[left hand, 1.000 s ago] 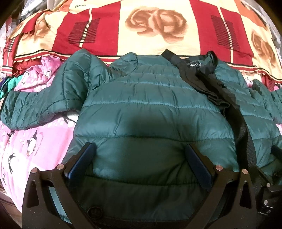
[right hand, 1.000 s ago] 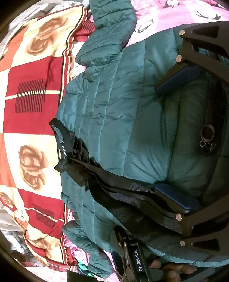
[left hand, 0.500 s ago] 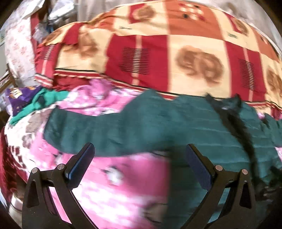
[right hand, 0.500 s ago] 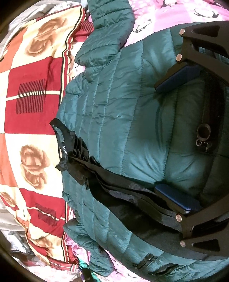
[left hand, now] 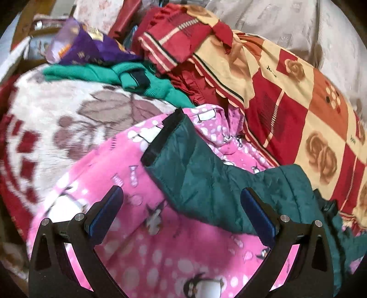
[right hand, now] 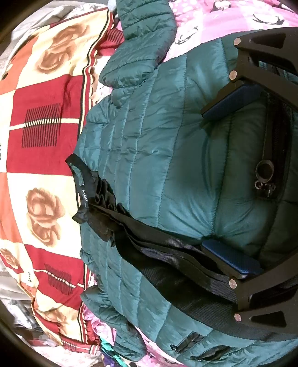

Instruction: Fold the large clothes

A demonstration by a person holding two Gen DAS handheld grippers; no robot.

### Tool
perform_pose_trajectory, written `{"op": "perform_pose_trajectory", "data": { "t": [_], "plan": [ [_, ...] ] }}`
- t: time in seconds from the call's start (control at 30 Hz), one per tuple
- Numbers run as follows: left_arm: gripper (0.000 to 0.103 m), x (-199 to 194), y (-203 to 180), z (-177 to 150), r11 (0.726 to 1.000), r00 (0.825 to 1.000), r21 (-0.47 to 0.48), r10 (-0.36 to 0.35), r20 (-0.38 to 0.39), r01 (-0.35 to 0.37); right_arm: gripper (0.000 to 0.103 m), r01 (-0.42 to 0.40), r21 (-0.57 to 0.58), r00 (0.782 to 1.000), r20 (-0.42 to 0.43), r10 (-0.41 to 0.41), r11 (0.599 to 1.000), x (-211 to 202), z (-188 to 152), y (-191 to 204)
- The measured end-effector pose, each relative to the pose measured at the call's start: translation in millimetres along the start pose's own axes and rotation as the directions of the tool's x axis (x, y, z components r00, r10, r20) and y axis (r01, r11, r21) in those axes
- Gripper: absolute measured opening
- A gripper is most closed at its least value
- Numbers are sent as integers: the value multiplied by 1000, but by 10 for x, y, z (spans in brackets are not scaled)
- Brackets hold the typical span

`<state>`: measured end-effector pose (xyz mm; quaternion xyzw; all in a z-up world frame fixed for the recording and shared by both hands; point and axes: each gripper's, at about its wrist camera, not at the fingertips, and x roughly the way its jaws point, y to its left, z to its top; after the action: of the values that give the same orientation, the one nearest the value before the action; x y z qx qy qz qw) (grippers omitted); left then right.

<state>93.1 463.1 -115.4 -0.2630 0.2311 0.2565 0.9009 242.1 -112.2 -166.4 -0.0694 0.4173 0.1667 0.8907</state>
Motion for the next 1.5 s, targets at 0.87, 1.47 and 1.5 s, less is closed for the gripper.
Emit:
{"op": "perform_pose_trajectory", "data": {
  "t": [0.87, 1.47, 1.5],
  "plan": [
    [13, 569, 29, 425, 997, 999, -78, 23, -48, -27, 103, 1, -2, 1000, -9, -1, 1000, 54, 37, 15],
    [12, -264, -429, 716, 990, 989, 33, 133, 60, -135, 103, -8, 11, 1000, -28, 8, 1000, -17, 39, -17],
    [12, -313, -434, 741, 988, 987, 33, 149, 68, -151, 103, -18, 17, 1000, -23, 18, 1000, -56, 30, -38]
  ]
}}
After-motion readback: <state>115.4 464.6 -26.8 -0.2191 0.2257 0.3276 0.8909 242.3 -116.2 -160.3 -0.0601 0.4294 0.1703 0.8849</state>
